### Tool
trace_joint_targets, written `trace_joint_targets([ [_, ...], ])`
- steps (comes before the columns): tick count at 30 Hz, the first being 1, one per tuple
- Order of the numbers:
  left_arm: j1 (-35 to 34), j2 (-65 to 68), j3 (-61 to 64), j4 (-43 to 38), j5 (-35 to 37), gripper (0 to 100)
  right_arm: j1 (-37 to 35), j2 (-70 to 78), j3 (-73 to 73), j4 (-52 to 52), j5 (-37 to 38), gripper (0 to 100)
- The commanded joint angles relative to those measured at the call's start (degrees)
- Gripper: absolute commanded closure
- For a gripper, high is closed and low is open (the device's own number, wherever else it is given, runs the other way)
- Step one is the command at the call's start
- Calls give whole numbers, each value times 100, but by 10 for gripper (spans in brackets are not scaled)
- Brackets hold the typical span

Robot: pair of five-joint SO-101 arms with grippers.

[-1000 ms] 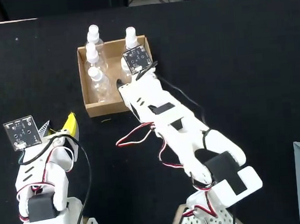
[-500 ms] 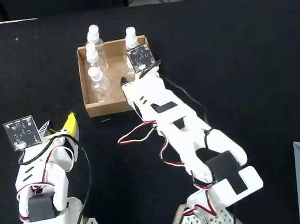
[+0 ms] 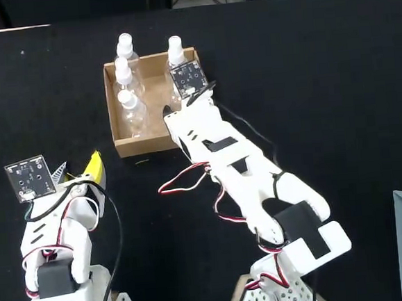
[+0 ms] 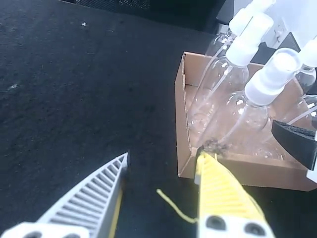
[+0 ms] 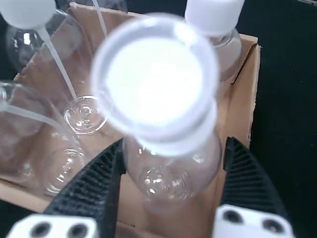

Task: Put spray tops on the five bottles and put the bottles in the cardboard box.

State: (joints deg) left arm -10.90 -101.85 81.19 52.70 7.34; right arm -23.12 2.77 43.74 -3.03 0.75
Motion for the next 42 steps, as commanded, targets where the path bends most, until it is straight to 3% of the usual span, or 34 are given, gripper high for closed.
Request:
trace_joint_targets([
  [1,-57,-62,-75,-79,18,798,105,-101,-259,-44,-26,739],
  [11,-57,-62,-75,-88,18,798,105,-101,-268,-44,-26,738],
  [18,-57,-62,-75,-88,18,798,97,-101,-303,193,-26,616],
  [42,-57,-62,-75,-97,18,798,97,-1165,-286,1556,-53,616],
])
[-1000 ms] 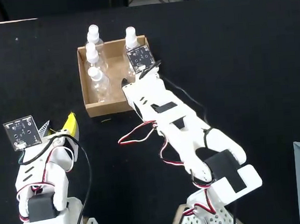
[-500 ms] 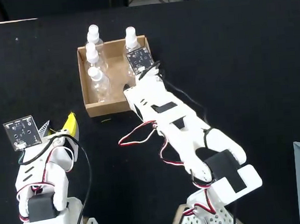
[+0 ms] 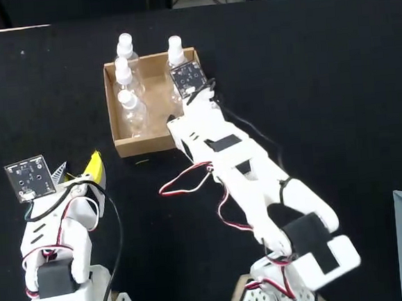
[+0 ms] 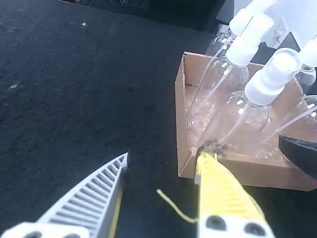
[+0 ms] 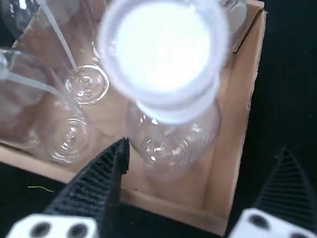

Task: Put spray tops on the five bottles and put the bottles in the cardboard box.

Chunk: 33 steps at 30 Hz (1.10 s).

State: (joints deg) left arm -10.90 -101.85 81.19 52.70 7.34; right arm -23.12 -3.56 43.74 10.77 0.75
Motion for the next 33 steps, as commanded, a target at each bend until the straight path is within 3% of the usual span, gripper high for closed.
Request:
trace_joint_targets([
  [1,-57,-62,-75,-97,18,798,97,-585,-286,255,-53,616],
  [18,-57,-62,-75,-114,18,798,97,-1868,-277,2145,-62,616],
  [24,-57,-62,-75,-114,26,798,88,-2360,13,2242,-202,621],
  [33,-57,-62,-75,-105,35,798,88,-3582,541,2215,-167,787],
])
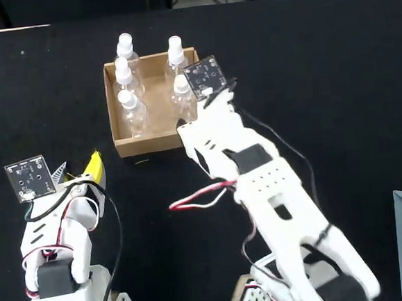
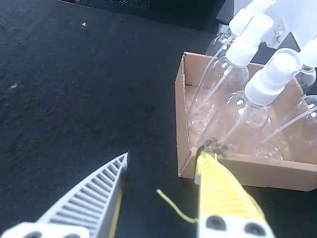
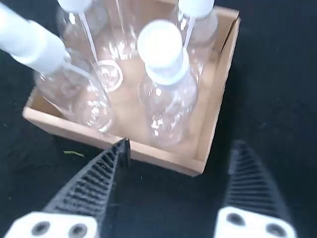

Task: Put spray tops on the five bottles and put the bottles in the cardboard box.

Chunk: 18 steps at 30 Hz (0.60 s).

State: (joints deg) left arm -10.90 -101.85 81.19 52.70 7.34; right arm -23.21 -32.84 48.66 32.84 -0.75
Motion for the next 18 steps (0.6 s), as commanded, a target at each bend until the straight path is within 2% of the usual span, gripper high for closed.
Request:
trace_joint_targets([
  [1,-57,-62,-75,-105,35,798,97,-831,136,9,-18,798],
  [7,-57,-62,-75,-88,9,798,97,-1903,514,53,105,886],
  [18,-57,-62,-75,-97,0,799,149,-3459,1473,62,176,972],
])
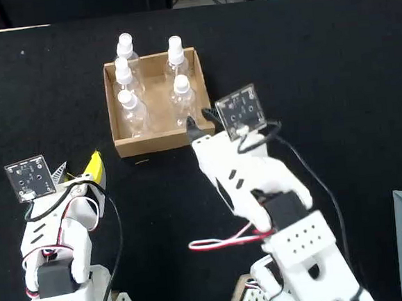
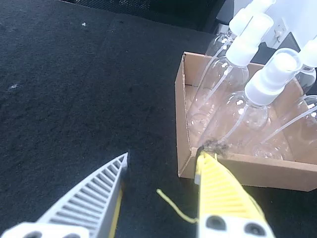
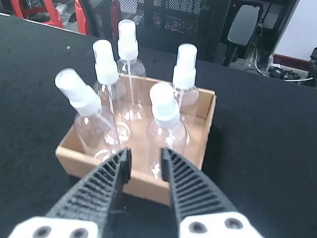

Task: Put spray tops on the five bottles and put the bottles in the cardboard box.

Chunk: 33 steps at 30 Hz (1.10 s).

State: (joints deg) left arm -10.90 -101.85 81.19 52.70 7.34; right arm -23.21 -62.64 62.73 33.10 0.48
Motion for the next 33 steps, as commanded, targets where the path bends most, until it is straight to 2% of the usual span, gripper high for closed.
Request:
trace_joint_targets([
  [1,-57,-62,-75,-105,0,799,149,-593,163,44,53,977],
  [5,-57,-62,-75,-123,0,803,149,-1095,541,44,62,980],
  [12,-13,-62,-92,-132,-18,957,158,-1833,1288,44,290,980],
  [23,4,-62,-75,-132,-18,972,774,-2923,2360,79,299,980],
  [30,4,-62,163,-132,-35,971,835,-3873,2642,985,281,979],
  [33,4,-62,321,-132,-404,971,835,-4435,2905,1310,299,979],
])
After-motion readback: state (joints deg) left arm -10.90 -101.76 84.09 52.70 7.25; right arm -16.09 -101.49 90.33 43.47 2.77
